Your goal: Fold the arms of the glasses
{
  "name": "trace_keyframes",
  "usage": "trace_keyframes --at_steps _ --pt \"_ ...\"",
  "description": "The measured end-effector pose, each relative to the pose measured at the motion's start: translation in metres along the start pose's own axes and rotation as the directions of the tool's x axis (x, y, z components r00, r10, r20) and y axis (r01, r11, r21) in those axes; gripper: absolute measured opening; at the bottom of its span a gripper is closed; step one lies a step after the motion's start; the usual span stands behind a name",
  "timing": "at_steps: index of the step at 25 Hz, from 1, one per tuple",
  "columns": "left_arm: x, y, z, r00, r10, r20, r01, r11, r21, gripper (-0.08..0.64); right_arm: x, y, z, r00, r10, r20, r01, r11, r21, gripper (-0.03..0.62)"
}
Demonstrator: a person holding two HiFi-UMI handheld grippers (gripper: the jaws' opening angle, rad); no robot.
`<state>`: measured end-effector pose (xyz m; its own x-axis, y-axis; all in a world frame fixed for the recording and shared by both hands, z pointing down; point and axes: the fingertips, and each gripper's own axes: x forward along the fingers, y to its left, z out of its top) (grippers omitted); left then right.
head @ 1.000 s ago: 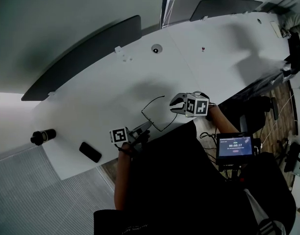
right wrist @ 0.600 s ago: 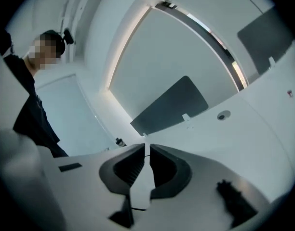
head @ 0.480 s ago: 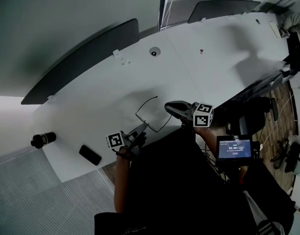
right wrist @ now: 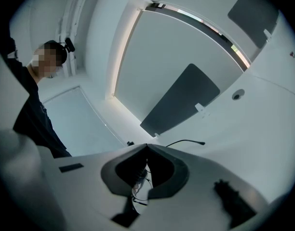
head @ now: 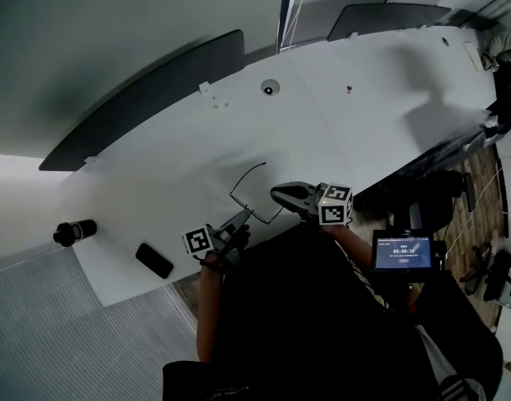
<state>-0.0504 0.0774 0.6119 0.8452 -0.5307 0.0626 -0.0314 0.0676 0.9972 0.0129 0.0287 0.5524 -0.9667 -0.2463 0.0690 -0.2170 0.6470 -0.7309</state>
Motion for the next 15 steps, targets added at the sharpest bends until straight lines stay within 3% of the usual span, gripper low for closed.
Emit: trace_keyframes --at_steps 9,15 --pt "-0.0018 0.0005 -0.0016 1.0 0.001 0.012 -0.002 1.0 0.01 0.012 0.006 -0.0032 -0.0008 0.999 -0.014 -0.043 0.012 0.998 -0.058 0.009" --pt "-0.0012 0.0001 -0.003 1.0 0.009 0.01 -0.009 1.0 -0.003 0.012 0.0025 -0.0062 -0.0008 0.999 -0.007 -0.033 0.006 1.0 -0.024 0.009"
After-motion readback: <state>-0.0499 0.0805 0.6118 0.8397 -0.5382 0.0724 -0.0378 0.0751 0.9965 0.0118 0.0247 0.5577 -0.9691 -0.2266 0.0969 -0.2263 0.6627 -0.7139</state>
